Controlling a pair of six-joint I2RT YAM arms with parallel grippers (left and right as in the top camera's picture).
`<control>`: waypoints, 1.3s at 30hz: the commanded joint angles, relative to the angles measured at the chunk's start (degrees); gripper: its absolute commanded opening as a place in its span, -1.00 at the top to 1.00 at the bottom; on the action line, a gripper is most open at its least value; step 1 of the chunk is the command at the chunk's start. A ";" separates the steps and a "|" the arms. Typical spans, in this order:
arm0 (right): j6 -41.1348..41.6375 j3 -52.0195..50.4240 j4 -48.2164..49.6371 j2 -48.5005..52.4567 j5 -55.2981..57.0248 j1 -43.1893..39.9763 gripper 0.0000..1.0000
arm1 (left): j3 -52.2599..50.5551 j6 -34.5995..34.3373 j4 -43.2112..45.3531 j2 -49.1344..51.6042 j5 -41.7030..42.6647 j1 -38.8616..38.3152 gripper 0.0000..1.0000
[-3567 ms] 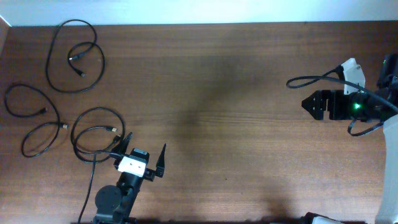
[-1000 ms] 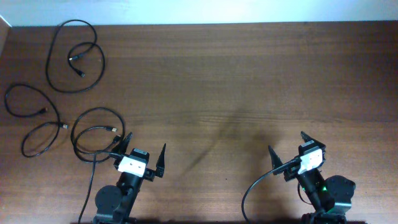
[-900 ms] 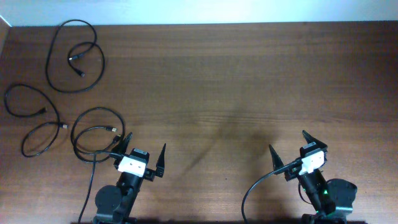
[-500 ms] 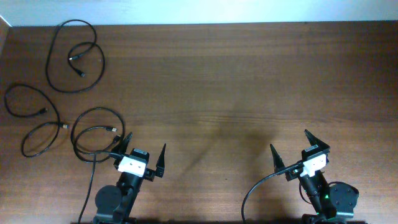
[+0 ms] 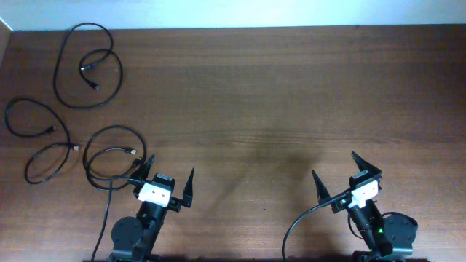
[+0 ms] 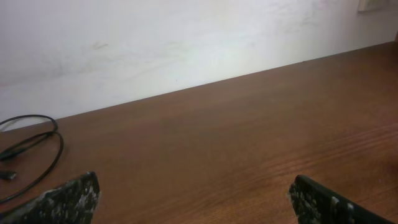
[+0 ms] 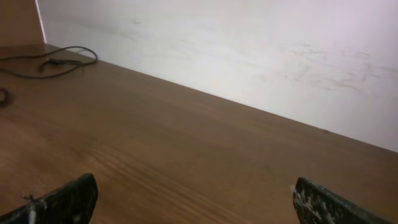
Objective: Untangle cables
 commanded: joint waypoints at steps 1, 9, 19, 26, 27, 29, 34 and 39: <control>0.48 -0.28 -0.42 -0.59 0.39 0.57 -0.98 | -0.37 1.14 -0.09 -0.50 -0.39 0.37 -0.98; 0.33 -0.28 -0.52 -0.59 3.10 0.57 -0.98 | -0.37 1.14 -0.09 -0.50 -0.39 0.37 -0.98; 10.16 -0.28 -1.29 -0.59 15.89 0.59 -0.98 | -0.37 1.14 -0.09 -0.50 -0.39 0.37 -0.98; 10.10 -0.28 -1.25 -0.59 15.93 0.61 -0.98 | -0.37 1.14 -0.09 -0.50 -0.39 0.37 -0.98; 10.10 -0.28 -1.25 -0.59 15.93 0.61 -0.98 | -0.37 1.14 -0.09 -0.50 -0.39 0.37 -0.98; 10.12 -0.28 -1.25 -0.59 15.96 0.61 -0.98 | -0.37 1.14 -0.09 -0.50 -0.39 0.37 -0.98; 10.12 -0.28 -1.25 -0.59 15.93 0.55 -0.98 | -0.37 1.14 -0.09 -0.50 -0.39 0.37 -0.98; 10.12 -0.28 -1.25 -0.59 15.93 0.57 -0.98 | -0.37 1.14 -0.09 -0.50 -0.39 0.37 -0.98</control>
